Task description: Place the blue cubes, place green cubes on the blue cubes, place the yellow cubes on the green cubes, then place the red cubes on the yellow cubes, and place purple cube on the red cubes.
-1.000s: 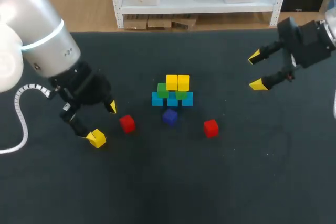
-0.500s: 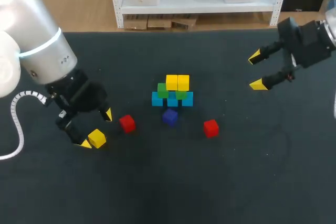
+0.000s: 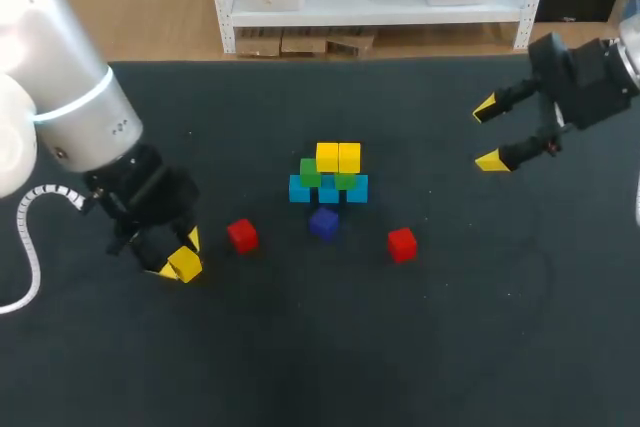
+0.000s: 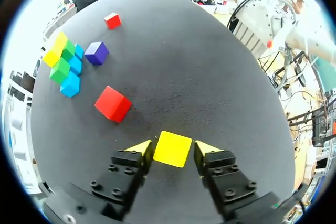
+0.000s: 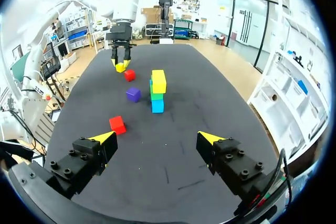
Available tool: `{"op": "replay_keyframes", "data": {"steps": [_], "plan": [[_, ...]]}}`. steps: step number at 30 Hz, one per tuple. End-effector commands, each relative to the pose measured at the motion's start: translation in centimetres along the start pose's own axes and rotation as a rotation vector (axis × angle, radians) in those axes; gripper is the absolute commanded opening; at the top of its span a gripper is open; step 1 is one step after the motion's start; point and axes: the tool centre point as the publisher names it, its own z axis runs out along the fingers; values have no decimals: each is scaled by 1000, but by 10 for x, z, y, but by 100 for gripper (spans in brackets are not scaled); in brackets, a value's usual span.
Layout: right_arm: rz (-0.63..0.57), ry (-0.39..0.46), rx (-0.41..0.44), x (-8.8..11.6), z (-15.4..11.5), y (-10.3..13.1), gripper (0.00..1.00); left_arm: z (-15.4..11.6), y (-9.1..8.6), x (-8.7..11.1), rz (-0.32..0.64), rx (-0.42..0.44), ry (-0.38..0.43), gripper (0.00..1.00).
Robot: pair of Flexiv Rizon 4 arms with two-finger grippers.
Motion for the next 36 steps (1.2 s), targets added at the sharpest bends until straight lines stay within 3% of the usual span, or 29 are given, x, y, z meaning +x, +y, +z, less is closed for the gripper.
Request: {"op": "replay_keyframes", "data": {"steps": [1,3,11,15,23,28,36], "plan": [[-1,-3,-1,0,1,-1,100,3,3,1,7,1,0,33],[-1,-3,-1,0,1,-1,100,5,4,1,-1,-4,-2,0],[-1,-3,-1,0,1,-1,100,-15,6,-9,-42,-62,-1,0],[-1,-3,-1,0,1,-1,100,-34,16,-15,-158,-109,4,0],[-1,-3,-1,0,1,-1,100,-67,55,-34,-338,-189,-29,0],[-1,-3,-1,0,1,-1,100,-74,83,-45,-342,-227,-31,0],[-1,-3,-1,0,1,-1,100,-61,127,-51,-346,-200,-44,0]]}}
